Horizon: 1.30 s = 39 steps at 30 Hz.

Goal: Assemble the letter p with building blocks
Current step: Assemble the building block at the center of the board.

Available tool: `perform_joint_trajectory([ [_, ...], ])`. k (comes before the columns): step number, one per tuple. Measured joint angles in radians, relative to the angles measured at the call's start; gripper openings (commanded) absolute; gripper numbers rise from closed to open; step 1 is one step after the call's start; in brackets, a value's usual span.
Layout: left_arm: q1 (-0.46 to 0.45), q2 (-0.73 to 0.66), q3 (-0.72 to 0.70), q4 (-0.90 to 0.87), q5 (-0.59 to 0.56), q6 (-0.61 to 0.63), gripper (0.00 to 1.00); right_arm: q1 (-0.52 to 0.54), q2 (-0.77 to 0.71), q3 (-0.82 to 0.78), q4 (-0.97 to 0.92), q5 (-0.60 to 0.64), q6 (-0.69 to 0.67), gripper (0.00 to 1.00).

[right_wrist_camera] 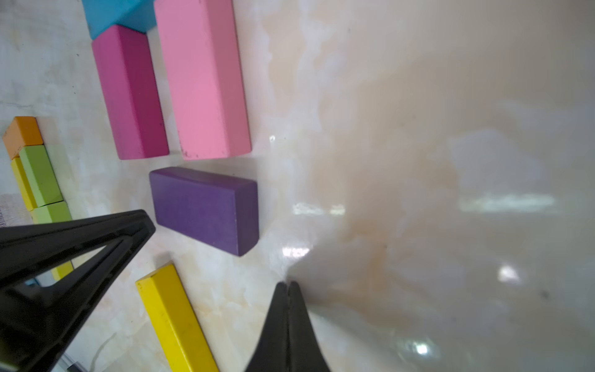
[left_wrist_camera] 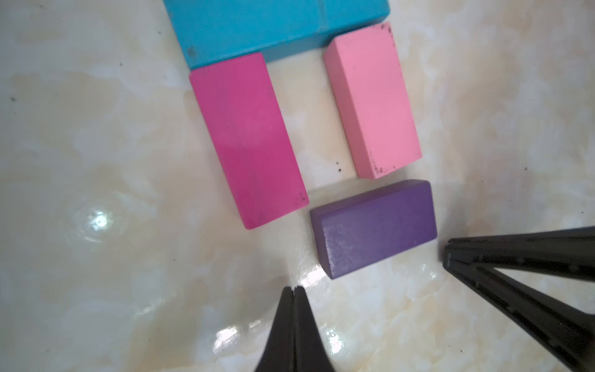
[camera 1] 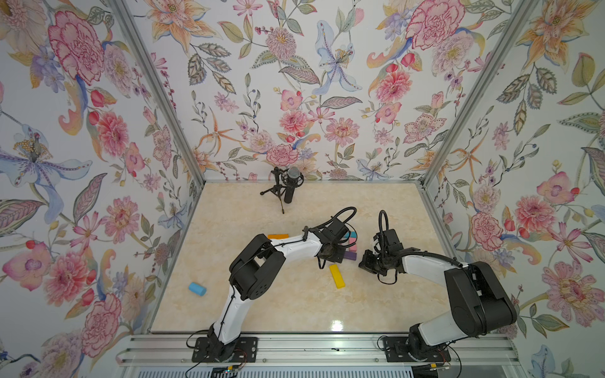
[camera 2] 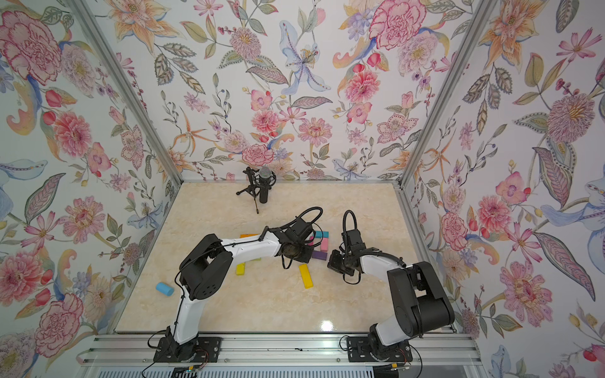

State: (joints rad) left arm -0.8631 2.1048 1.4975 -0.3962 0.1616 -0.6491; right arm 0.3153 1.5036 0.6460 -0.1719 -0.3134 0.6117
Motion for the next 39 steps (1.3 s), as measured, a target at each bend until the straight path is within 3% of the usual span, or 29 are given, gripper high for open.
perform_joint_trajectory([
  [10, 0.000, -0.040, -0.005, 0.008, -0.028, 0.014, 0.00, 0.045, -0.029, 0.001, -0.017, 0.015, 0.030, 0.00],
  [39, 0.000, -0.032, -0.005, 0.007, -0.009, 0.026, 0.00, 0.034, 0.099, 0.110, -0.018, 0.036, 0.017, 0.00],
])
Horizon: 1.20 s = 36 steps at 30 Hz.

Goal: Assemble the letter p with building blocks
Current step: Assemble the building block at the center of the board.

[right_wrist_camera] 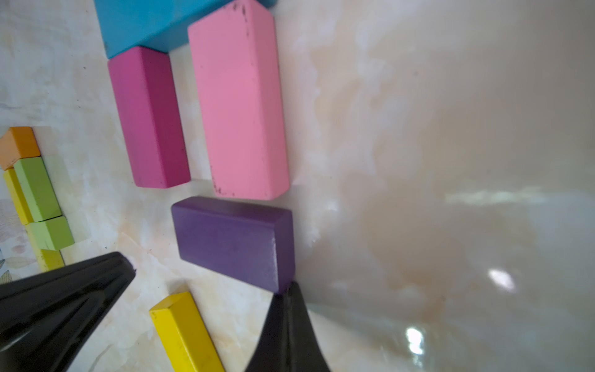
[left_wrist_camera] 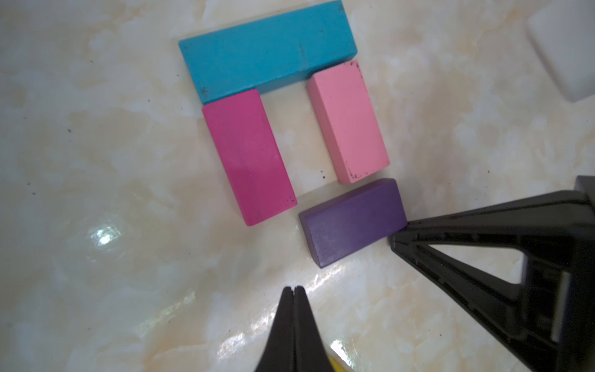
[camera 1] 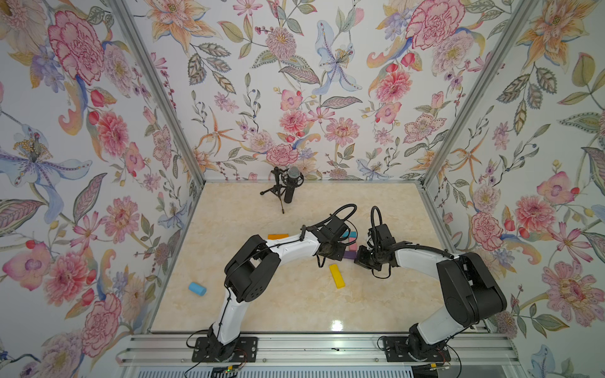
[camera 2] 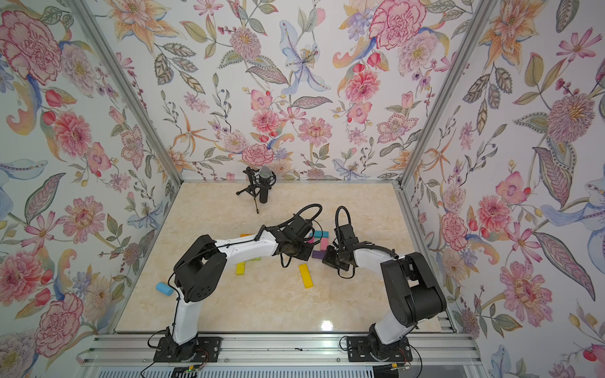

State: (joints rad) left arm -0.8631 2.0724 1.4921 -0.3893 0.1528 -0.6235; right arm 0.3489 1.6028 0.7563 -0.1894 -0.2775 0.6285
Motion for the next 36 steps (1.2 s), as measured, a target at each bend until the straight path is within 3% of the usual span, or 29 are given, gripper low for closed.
perform_joint_trajectory([
  [28, 0.000, 0.047, 0.000, -0.014, 0.048, 0.008, 0.00, -0.002, 0.030, 0.027, 0.009, -0.004, -0.011, 0.00],
  [36, 0.000, 0.055, 0.001, -0.013, 0.054, 0.007, 0.00, -0.010, -0.025, -0.007, -0.005, -0.003, -0.011, 0.00],
])
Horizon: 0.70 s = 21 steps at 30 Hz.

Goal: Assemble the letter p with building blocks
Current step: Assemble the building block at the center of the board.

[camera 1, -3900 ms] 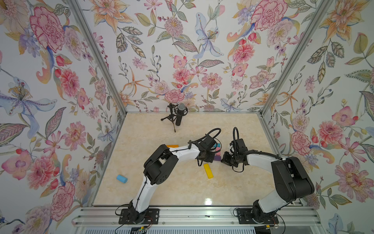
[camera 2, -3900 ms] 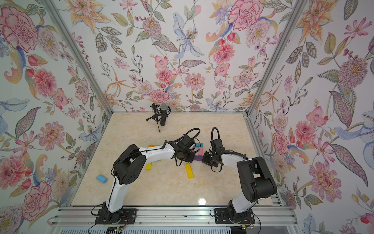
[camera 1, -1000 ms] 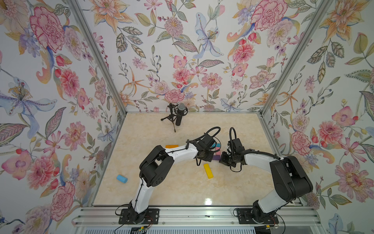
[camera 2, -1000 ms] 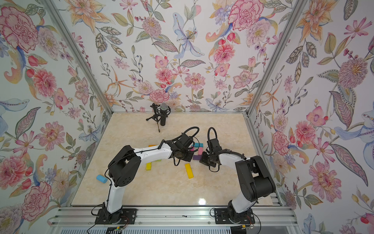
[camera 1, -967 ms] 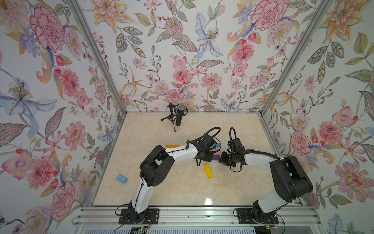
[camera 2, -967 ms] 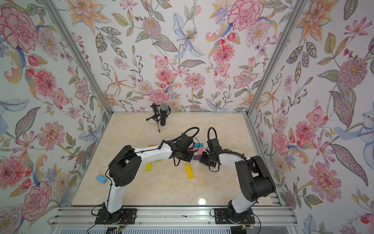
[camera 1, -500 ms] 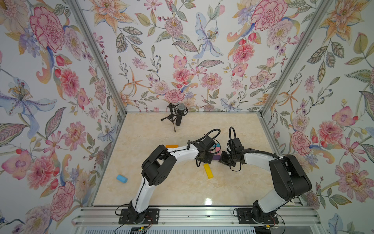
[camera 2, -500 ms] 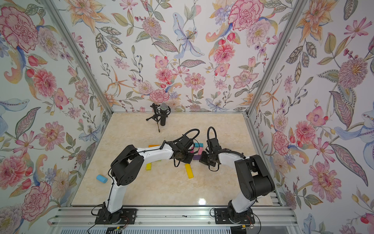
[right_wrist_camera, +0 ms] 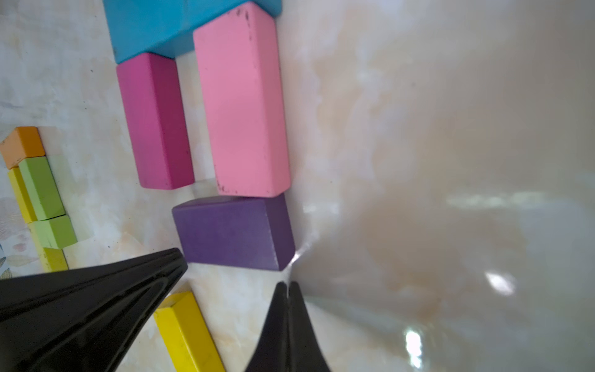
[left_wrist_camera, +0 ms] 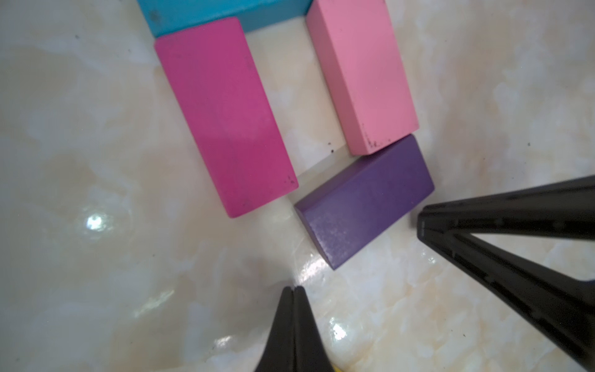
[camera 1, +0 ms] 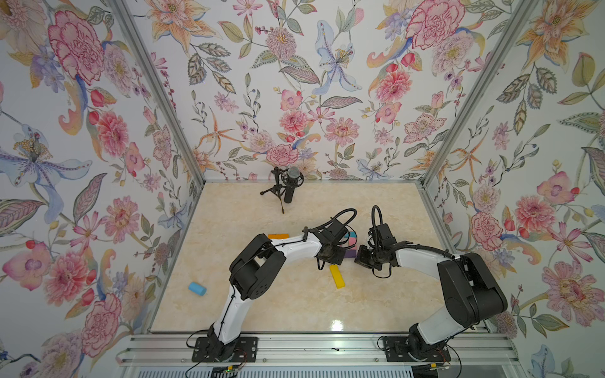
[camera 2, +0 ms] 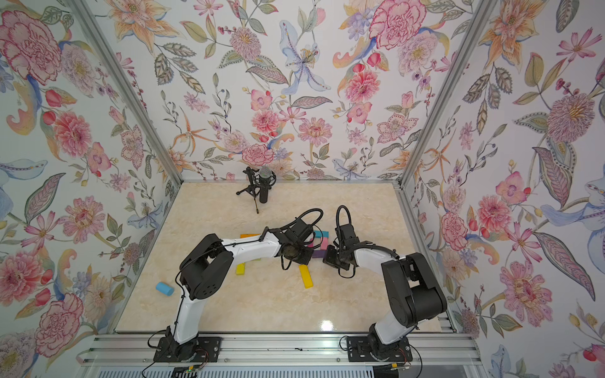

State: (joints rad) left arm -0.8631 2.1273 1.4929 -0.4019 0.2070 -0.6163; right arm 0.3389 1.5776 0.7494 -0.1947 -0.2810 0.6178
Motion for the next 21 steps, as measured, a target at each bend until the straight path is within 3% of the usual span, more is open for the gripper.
perform_joint_trajectory([
  [6, 0.001, 0.017, 0.020, 0.014, 0.015, 0.000, 0.00, -0.046, -0.056, -0.005, -0.015, 0.001, -0.008, 0.00],
  [21, 0.008, 0.050, 0.065, 0.021, 0.025, -0.001, 0.00, -0.113, -0.011, -0.003, -0.029, 0.000, -0.060, 0.00],
])
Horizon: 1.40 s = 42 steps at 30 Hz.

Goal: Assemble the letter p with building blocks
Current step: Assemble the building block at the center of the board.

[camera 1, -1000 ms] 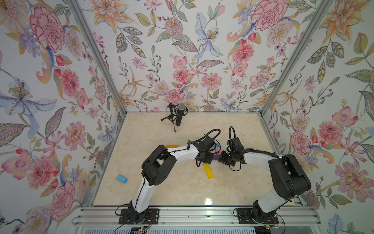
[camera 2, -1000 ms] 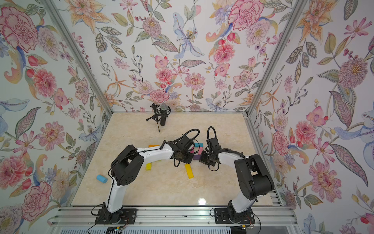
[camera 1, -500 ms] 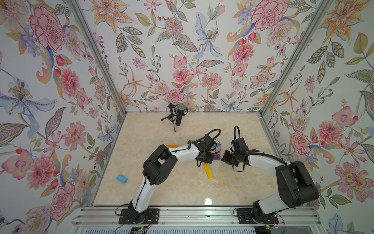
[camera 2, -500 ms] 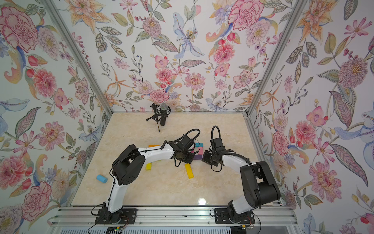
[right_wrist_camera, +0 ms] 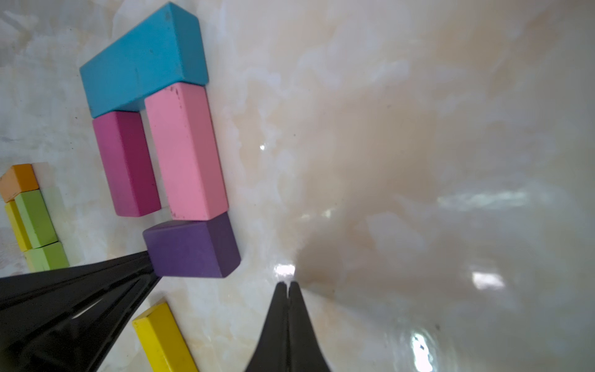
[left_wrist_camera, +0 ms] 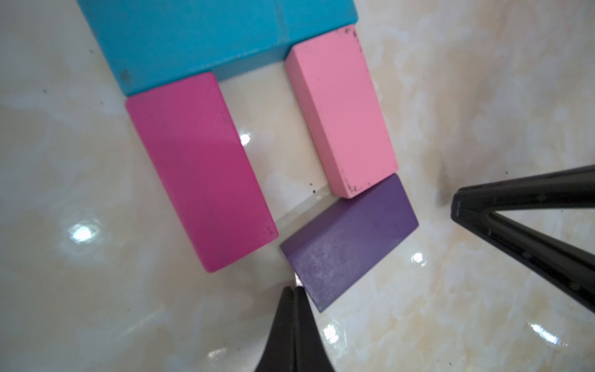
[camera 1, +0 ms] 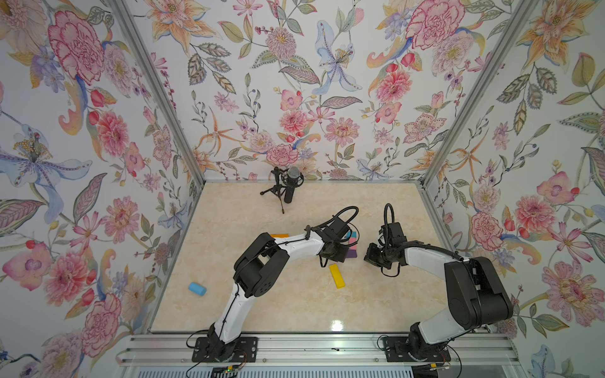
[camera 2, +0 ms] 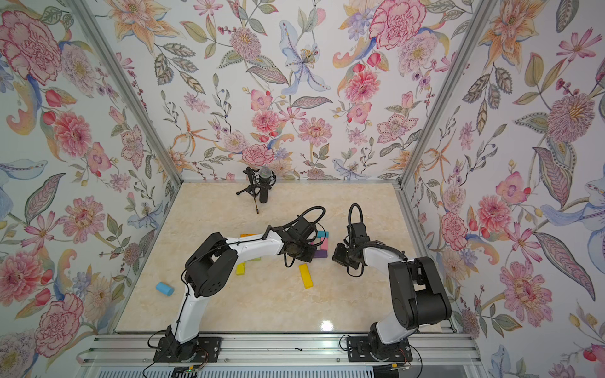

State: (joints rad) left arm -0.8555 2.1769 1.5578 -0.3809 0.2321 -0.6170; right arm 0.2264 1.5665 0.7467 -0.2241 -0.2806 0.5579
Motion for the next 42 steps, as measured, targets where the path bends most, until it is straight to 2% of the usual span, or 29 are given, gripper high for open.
perform_joint_trajectory([
  [24, 0.025, 0.012, 0.019, 0.000, -0.001, 0.000, 0.00, 0.003, 0.029, 0.000, 0.020, -0.035, -0.003, 0.00],
  [30, 0.025, -0.053, -0.039, -0.019, -0.020, 0.000, 0.00, 0.022, 0.029, 0.000, 0.020, -0.040, 0.001, 0.00],
  [42, 0.052, -0.171, -0.103, -0.025, -0.079, 0.000, 0.00, 0.139, 0.057, 0.019, 0.041, -0.046, 0.035, 0.00],
])
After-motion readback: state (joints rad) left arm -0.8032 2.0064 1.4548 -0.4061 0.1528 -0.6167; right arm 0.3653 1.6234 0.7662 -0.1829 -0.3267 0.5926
